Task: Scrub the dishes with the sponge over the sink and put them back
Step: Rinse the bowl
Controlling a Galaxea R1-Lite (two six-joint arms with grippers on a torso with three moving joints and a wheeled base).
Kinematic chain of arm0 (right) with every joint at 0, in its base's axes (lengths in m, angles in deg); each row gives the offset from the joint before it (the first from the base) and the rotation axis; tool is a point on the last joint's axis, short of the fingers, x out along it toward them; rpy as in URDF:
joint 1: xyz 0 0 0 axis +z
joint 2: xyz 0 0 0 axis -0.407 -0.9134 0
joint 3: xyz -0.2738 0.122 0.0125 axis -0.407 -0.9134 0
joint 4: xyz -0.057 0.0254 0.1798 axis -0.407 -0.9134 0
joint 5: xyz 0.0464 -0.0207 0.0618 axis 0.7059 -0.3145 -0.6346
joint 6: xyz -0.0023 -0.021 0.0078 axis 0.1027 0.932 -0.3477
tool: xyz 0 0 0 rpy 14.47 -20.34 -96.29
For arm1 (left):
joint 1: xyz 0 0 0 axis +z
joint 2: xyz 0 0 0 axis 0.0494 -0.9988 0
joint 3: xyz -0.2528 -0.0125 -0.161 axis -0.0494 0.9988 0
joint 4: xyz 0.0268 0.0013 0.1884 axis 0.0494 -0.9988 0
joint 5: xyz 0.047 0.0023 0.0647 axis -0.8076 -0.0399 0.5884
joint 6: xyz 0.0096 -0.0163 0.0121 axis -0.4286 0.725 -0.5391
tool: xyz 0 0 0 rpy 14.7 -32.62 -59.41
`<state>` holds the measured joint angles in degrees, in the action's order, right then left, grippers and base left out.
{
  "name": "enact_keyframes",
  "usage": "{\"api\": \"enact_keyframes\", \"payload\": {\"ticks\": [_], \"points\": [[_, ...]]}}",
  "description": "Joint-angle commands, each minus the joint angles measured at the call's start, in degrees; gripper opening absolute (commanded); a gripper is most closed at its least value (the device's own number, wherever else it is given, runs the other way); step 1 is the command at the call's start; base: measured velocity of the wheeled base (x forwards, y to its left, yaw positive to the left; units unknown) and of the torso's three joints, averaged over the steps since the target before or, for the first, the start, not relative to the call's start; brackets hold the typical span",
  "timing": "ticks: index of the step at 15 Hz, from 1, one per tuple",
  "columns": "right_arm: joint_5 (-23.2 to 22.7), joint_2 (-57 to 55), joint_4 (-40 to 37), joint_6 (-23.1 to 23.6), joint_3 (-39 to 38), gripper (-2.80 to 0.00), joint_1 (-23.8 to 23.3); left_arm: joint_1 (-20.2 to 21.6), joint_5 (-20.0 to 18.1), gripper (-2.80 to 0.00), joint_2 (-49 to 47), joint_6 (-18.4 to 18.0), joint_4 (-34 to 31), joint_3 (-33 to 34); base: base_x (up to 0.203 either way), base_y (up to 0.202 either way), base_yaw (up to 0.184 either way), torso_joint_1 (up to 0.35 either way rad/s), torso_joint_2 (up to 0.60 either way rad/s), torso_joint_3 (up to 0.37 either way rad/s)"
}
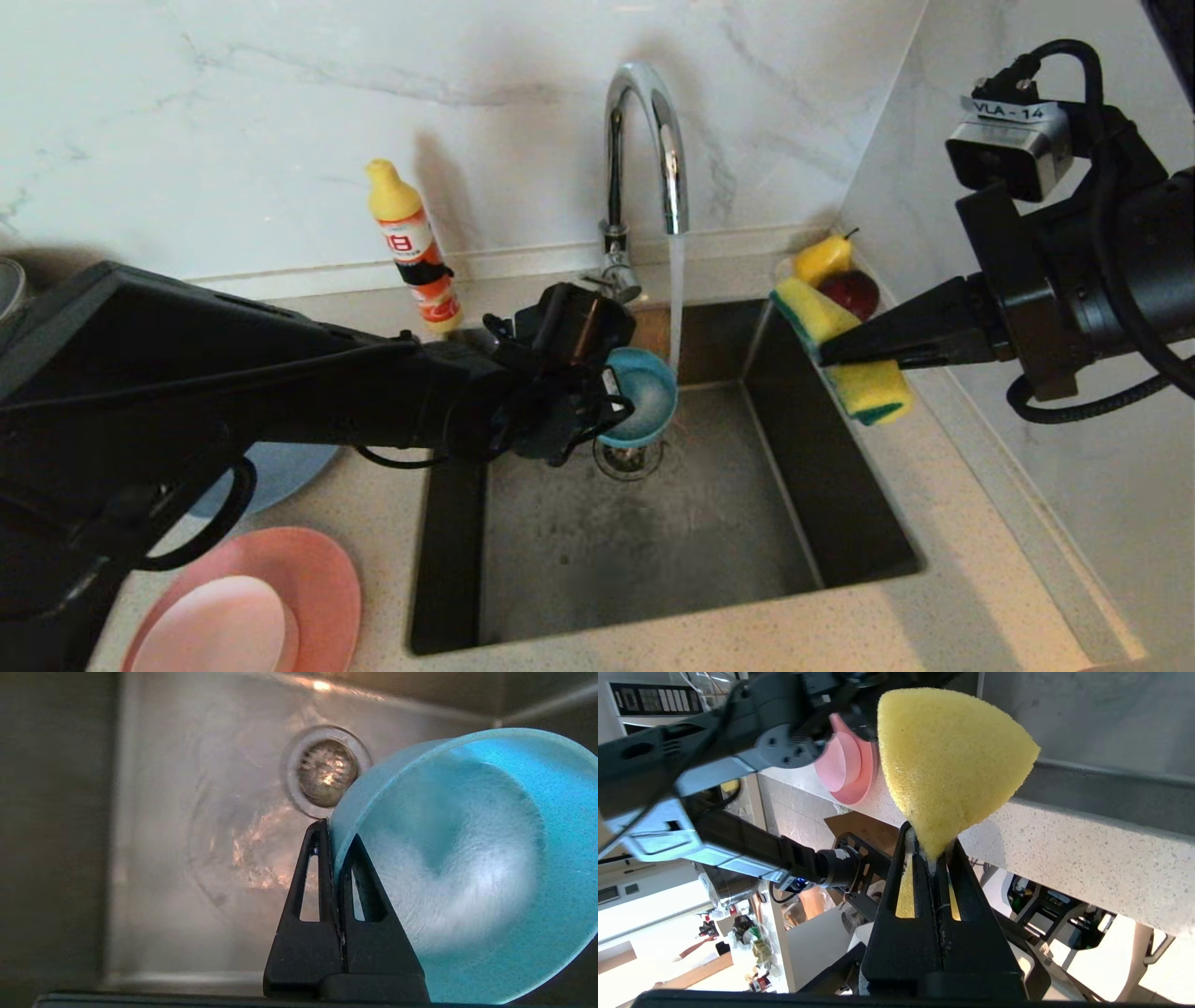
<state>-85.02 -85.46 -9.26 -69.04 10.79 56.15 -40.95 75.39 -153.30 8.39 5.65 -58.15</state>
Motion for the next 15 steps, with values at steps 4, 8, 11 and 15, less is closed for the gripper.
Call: {"api": "enact_keyframes", "payload": {"ticks": [4,8,11,15], "points": [[-0.05,-0.13,-0.05,-0.19,-0.77,-2.80,-0.14,3.06,8.48,-2.80,10.45,-9.58,0.40,7.73,0.000,0.000,0.000,0.000,0.00,0.000],[-0.22,-0.63,-0.10,0.88,-0.98,-2.80,-0.41,4.34,17.78,-2.80,11.81,-20.80,0.35,8.65,0.000,0.000,0.000,0.000,0.00,0.000],[-0.31,-0.57,-0.06,0.86,-1.70,-2.80,-0.49,3.73,22.04,-2.80,13.74,-25.87,0.51,8.25,0.000,0.000,0.000,0.000,0.00,0.000],[-0.31,-0.92,-0.05,0.95,-2.00,-2.80,-0.59,3.92,22.70,-2.80,14.69,-32.21,18.41,10.77,0.000,0.000,0.000,0.000,0.00,0.000]]}}
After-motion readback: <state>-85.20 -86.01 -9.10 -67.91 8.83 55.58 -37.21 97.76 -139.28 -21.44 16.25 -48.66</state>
